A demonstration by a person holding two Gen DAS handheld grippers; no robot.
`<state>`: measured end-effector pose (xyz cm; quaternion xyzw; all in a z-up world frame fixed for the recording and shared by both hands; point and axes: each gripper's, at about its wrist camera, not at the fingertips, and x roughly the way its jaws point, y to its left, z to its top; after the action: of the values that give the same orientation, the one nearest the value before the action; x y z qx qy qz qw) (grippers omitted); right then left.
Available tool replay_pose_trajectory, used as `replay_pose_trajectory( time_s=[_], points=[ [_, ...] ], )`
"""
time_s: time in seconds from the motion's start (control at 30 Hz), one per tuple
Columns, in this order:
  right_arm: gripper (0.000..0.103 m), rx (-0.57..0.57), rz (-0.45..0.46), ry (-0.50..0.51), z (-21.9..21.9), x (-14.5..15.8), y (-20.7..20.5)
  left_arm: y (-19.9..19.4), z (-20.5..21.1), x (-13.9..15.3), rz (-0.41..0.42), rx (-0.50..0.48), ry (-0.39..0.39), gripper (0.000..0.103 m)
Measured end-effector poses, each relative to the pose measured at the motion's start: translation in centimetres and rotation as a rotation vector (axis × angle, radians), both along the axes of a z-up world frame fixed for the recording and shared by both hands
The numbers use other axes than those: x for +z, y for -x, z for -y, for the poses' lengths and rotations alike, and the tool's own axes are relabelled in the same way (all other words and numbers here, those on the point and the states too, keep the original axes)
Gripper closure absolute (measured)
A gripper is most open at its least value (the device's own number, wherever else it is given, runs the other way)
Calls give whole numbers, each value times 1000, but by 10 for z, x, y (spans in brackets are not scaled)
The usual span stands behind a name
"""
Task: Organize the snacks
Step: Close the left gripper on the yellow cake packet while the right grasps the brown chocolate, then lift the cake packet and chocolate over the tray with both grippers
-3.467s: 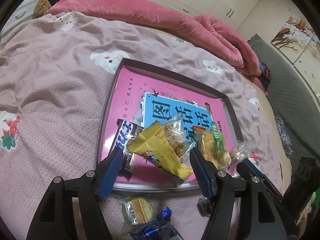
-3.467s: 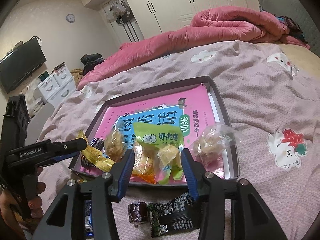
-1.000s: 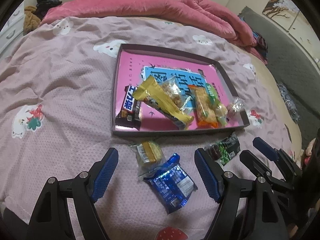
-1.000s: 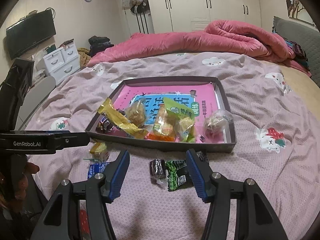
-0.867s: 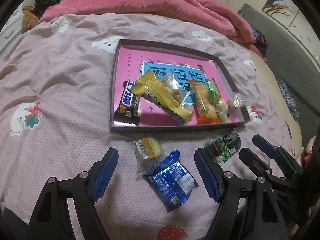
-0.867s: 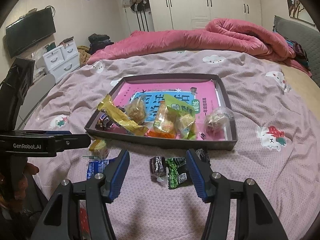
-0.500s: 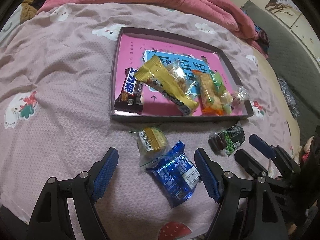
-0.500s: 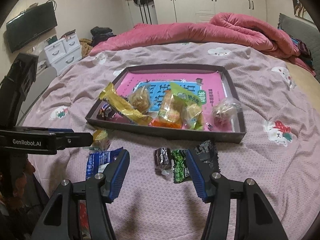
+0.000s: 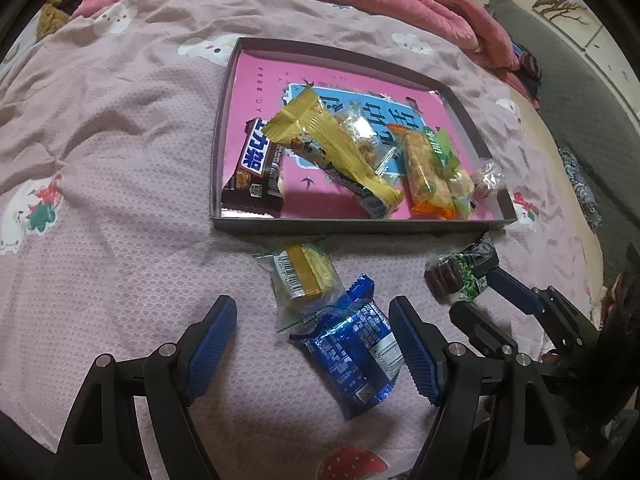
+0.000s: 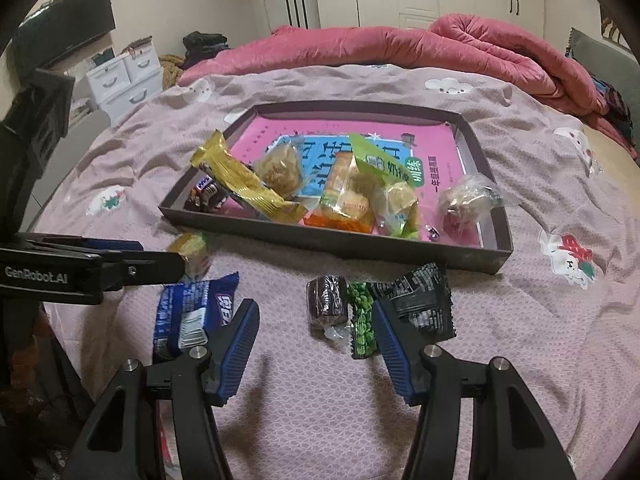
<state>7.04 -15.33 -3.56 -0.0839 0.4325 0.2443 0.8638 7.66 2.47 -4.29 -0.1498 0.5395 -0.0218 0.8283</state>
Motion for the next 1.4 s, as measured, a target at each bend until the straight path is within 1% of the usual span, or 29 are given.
replay_pose_trajectory(
  time_s=[0.13, 0.33, 0.4, 0.47, 0.57, 0.63, 0.7, 0.77, 0.83, 0.87, 0.9, 0.93, 1.1, 1.17, 1.23, 1.4],
  points=[
    [45, 12, -1, 20, -5, -7, -3, -2, 1, -4, -3, 1, -6, 23],
    [51, 29, -8, 44, -12, -17, -9, -6, 2, -9, -6, 3, -15, 23],
    [58, 30, -11, 52, -13, -21, -11, -6, 2, -10, -6, 2, -17, 23],
    [63, 33, -16, 59, -15, -24, -13, -8, 3, -12, -4, 0, -17, 23],
    [65, 31, -25, 56, -14, -28, -15, -9, 3, -13, -4, -1, -17, 23],
    [70, 28, -26, 54, -14, -28, -16, -9, 3, -14, -4, -3, -18, 23],
    [77, 24, -33, 38, -11, -29, -18, -10, 3, -15, -4, -4, -19, 24],
    [77, 16, -50, 8, -7, -30, -20, -10, 4, -16, -1, -7, -16, 27],
    [77, 16, -49, 3, -5, -29, -19, -11, 5, -17, 0, -6, -15, 35],
    [77, 18, -46, 3, -5, -28, -18, -11, 5, -17, 2, -3, -13, 38],
    [77, 21, -45, 1, -6, -27, -17, -11, 4, -18, 5, 3, -14, 44],
    [77, 22, -44, -5, -5, -26, -16, -12, 4, -19, 10, 9, -12, 54],
    [77, 11, -31, -54, 3, -16, -12, -12, -2, -21, 25, 24, 11, 65],
    [77, 6, -19, -70, 5, -11, -11, -10, -5, -18, 39, 34, 26, 66],
    [77, 2, -6, -88, 7, -6, -10, -7, -6, -12, 55, 34, 24, 67],
    [77, -2, 30, -127, 12, 7, -9, 1, -3, 14, 119, 22, 16, 67]
  ],
)
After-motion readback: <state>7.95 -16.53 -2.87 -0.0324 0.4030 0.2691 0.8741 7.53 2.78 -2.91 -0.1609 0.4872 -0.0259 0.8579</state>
